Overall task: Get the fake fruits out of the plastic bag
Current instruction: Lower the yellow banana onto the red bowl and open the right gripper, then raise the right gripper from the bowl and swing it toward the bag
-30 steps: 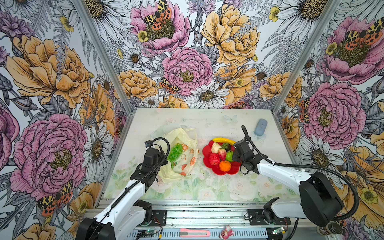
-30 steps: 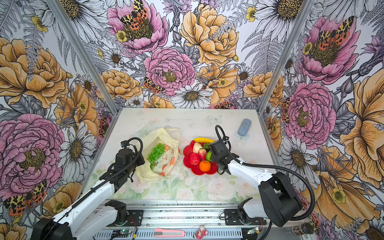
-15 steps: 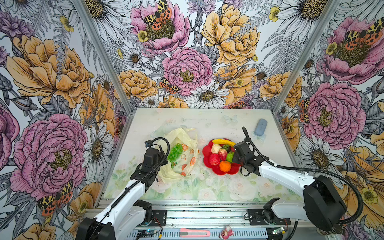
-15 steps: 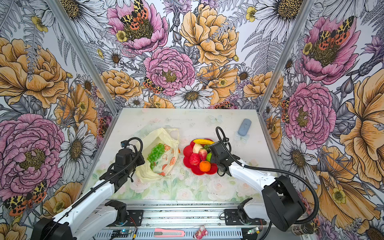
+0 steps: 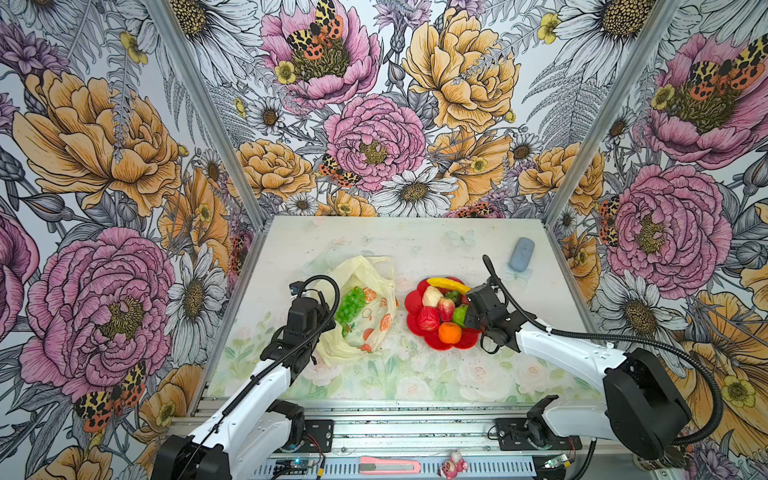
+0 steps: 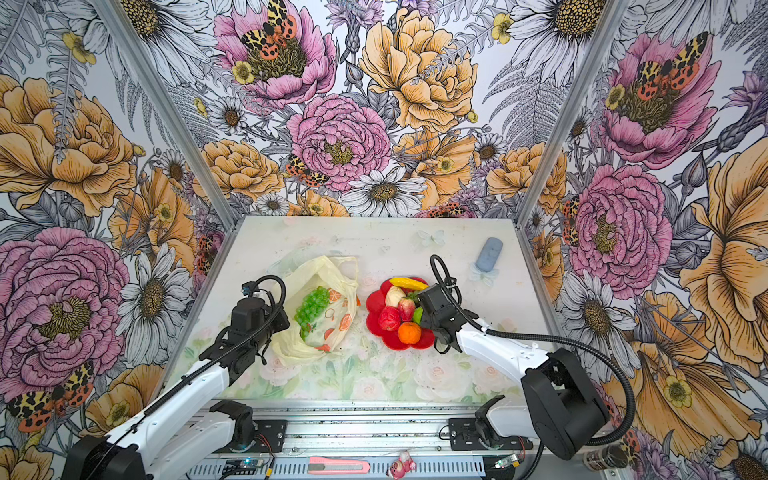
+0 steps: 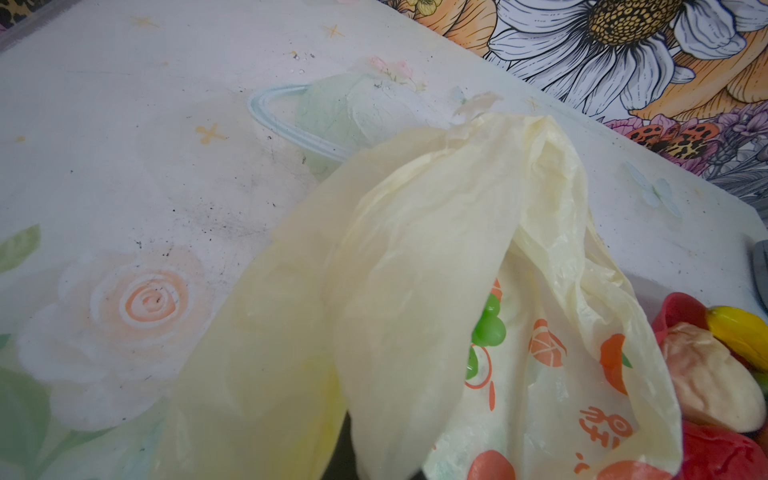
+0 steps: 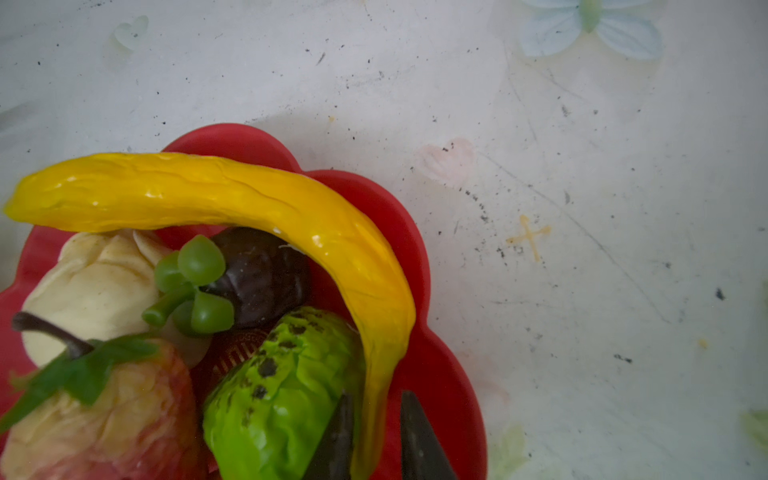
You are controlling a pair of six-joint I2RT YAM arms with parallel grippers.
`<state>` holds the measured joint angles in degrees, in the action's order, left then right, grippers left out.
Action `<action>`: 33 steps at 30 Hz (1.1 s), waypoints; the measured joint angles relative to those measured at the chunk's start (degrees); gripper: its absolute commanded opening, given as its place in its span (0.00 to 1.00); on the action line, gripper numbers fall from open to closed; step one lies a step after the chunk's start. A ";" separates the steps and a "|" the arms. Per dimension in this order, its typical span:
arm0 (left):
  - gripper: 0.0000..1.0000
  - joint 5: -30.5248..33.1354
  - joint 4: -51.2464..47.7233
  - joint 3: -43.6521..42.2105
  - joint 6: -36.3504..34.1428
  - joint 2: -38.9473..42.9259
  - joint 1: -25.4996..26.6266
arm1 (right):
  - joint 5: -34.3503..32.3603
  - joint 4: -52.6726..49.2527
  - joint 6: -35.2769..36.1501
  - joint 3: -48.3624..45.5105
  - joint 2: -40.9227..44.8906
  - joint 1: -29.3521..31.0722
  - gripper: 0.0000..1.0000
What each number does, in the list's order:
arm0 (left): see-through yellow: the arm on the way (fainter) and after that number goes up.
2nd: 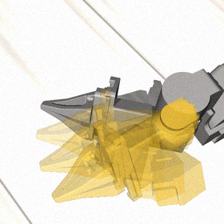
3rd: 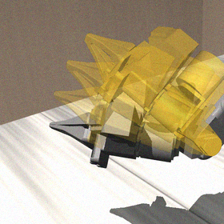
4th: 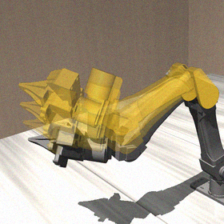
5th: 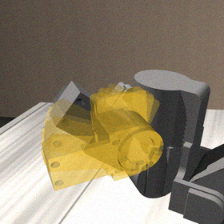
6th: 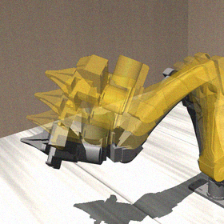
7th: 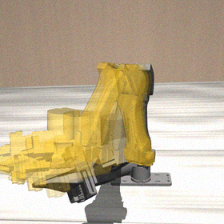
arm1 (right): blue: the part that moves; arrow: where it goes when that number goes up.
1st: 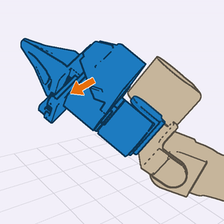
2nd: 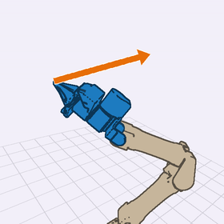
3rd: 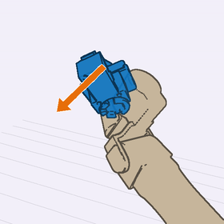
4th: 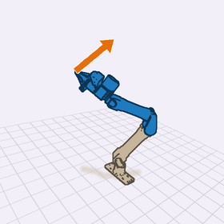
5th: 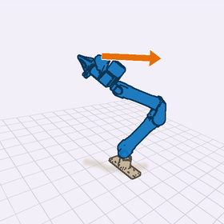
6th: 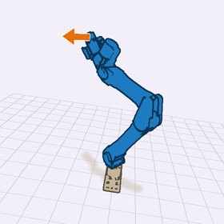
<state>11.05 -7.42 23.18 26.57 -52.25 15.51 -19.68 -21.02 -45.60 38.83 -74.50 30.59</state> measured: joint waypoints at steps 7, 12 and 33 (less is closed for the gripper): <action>0.00 0.00 0.00 0.00 0.00 0.00 0.00 | -0.17 -1.01 1.55 0.00 3.72 -0.02 0.42; 0.00 -0.02 0.00 0.00 0.00 0.00 0.00 | -0.20 -1.75 3.17 0.11 6.08 -0.02 0.45; 0.00 -1.40 0.42 0.00 -0.15 -1.86 -0.07 | -0.90 1.07 6.23 16.68 0.63 14.16 0.55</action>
<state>9.65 -7.01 23.18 26.41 -54.11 15.44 -20.58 -19.94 -39.38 55.51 -73.87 44.75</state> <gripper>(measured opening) 0.047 0.527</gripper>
